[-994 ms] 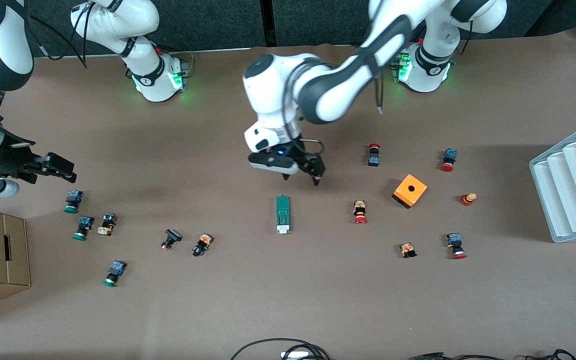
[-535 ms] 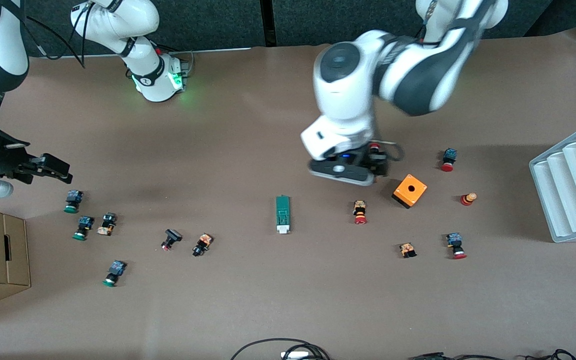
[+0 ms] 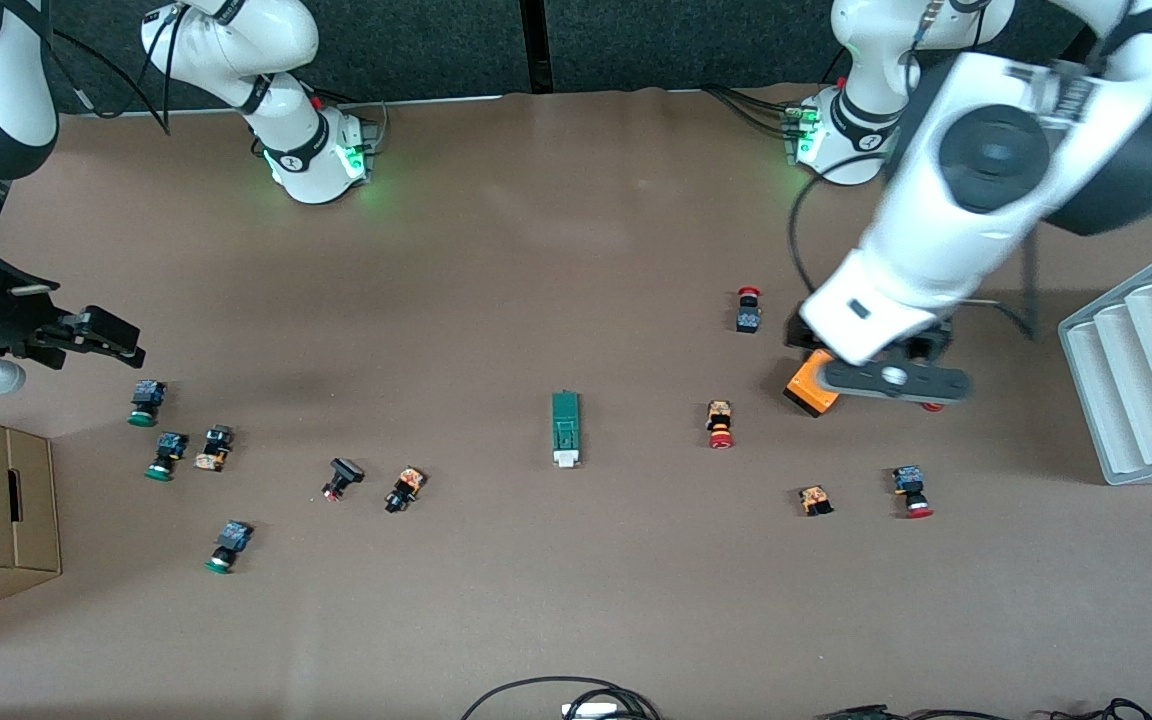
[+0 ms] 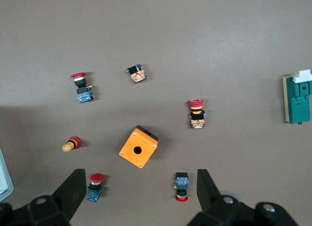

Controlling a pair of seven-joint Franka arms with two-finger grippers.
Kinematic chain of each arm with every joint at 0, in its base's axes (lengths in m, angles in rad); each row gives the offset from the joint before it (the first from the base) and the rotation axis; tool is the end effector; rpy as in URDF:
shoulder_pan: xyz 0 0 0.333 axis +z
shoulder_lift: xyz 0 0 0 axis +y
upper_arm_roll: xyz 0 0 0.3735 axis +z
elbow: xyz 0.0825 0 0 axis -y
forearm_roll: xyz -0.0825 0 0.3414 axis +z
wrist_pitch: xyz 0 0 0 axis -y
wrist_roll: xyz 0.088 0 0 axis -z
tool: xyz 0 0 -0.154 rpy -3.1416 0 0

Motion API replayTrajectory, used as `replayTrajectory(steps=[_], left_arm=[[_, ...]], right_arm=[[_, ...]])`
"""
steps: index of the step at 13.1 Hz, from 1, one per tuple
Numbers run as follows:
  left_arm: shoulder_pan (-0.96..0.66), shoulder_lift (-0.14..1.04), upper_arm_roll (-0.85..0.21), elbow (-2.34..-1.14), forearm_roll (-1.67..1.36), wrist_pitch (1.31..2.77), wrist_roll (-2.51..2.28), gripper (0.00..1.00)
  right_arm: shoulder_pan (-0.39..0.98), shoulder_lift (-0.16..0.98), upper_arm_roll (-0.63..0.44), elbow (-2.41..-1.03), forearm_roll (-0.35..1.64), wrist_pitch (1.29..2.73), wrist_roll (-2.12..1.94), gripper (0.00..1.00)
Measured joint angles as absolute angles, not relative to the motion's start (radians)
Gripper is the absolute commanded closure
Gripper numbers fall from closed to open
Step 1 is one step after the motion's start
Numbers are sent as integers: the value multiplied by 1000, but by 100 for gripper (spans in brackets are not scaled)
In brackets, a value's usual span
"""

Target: Close load switch with both arms

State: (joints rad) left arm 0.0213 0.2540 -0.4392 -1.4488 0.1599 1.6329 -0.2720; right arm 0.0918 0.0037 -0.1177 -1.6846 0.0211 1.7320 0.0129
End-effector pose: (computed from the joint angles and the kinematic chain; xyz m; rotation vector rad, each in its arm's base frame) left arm 0.5659 -0.1902 0.5628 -3.0682 0.2299 0.0397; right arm 0.5271 -0.0106 0.5981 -3.1200 0.0651 -0.0684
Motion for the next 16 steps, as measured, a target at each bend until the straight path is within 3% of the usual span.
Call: replayTrajectory(steps=[5, 10, 16], left_arm=[[131, 220, -409, -1463, 61, 1628, -127, 0], [-27, 20, -158, -1680, -15, 1700, -91, 0], [-42, 7, -142, -1712, -15, 1709, -91, 0]], right_arm=[[95, 4, -112, -1684, 21, 1732, 13, 0], [95, 4, -112, -1683, 21, 1732, 13, 0], [95, 4, -112, -1682, 21, 1732, 13, 0]])
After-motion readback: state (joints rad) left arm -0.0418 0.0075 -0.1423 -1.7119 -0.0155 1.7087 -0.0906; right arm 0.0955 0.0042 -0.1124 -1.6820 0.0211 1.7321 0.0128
